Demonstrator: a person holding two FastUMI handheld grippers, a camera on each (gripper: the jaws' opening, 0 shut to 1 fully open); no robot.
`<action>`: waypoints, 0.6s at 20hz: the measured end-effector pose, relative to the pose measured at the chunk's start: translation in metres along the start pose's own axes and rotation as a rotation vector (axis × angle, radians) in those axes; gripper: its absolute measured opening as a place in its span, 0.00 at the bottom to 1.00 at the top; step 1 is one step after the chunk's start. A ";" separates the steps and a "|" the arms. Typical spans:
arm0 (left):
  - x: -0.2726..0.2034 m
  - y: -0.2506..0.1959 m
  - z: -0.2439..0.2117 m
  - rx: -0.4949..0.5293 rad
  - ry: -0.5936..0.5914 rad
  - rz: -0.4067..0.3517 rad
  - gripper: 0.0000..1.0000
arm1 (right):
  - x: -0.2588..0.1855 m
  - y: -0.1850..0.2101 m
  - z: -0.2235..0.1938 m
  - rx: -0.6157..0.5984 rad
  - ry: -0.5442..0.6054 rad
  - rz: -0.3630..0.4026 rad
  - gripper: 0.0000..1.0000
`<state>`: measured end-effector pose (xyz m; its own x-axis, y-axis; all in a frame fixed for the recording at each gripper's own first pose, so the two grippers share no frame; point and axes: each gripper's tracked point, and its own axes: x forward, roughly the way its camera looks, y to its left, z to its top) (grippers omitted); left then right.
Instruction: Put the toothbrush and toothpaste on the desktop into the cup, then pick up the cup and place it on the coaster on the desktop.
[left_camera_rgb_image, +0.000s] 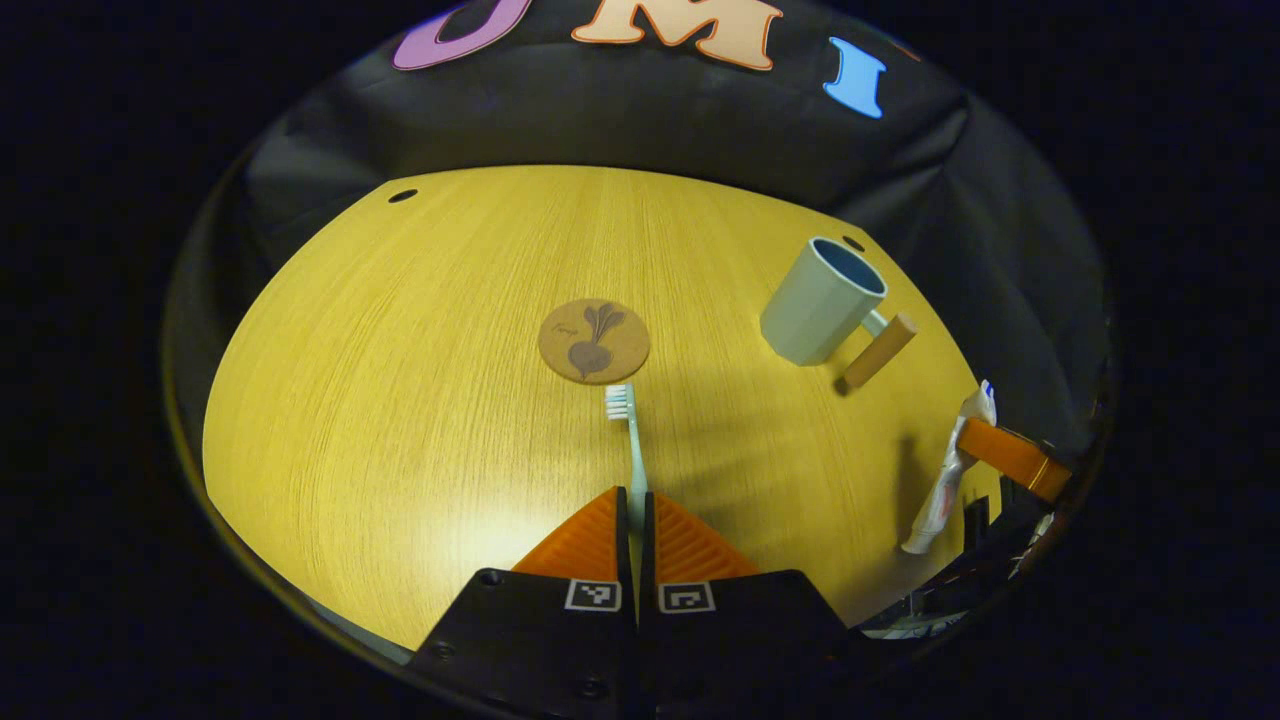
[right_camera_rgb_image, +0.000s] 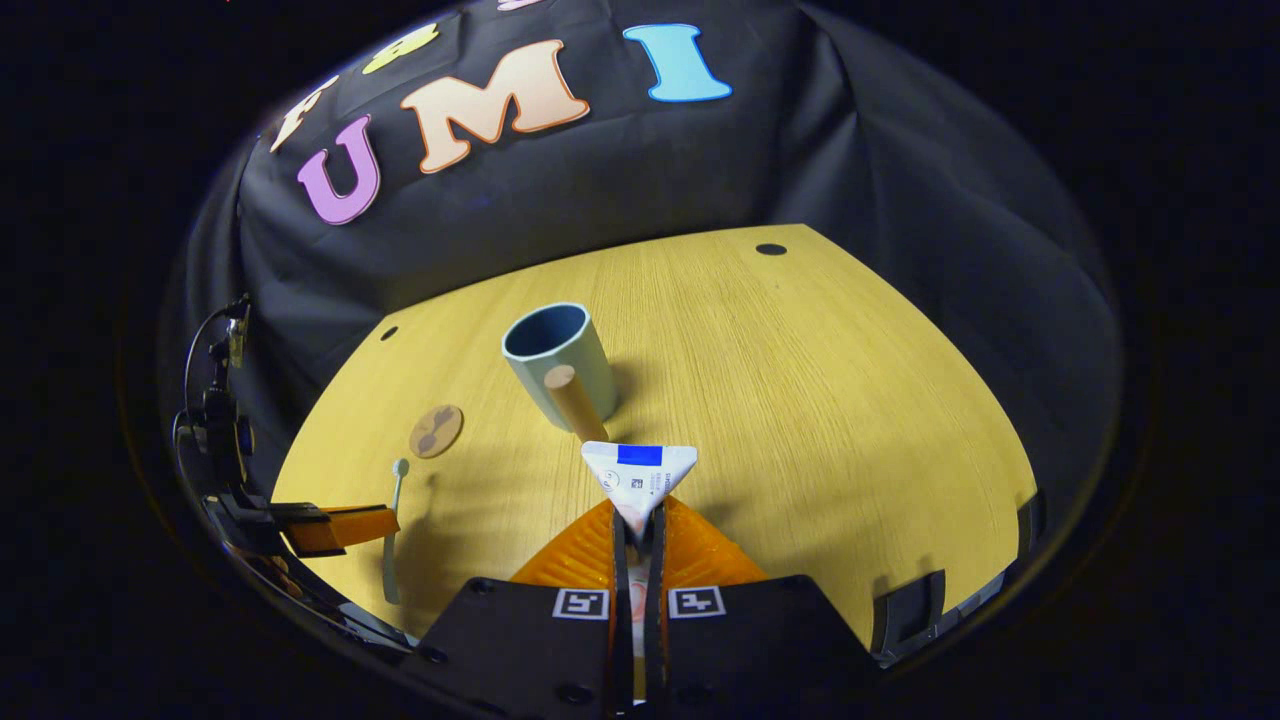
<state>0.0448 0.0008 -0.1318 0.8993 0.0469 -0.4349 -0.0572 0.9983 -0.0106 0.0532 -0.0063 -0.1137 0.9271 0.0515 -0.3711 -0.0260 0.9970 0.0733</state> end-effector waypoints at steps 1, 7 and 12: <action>-0.002 -0.001 0.005 -0.005 -0.015 -0.011 0.00 | -0.002 0.004 0.007 0.006 -0.018 0.013 0.07; -0.014 -0.002 0.037 -0.010 -0.105 -0.039 0.00 | -0.019 0.040 0.089 0.042 -0.202 0.155 0.07; -0.016 0.004 0.040 -0.017 -0.117 -0.037 0.00 | -0.011 0.065 0.148 0.026 -0.313 0.219 0.07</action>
<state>0.0478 0.0054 -0.0893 0.9453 0.0143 -0.3258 -0.0292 0.9987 -0.0409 0.0970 0.0491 0.0317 0.9701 0.2386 -0.0438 -0.2302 0.9624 0.1440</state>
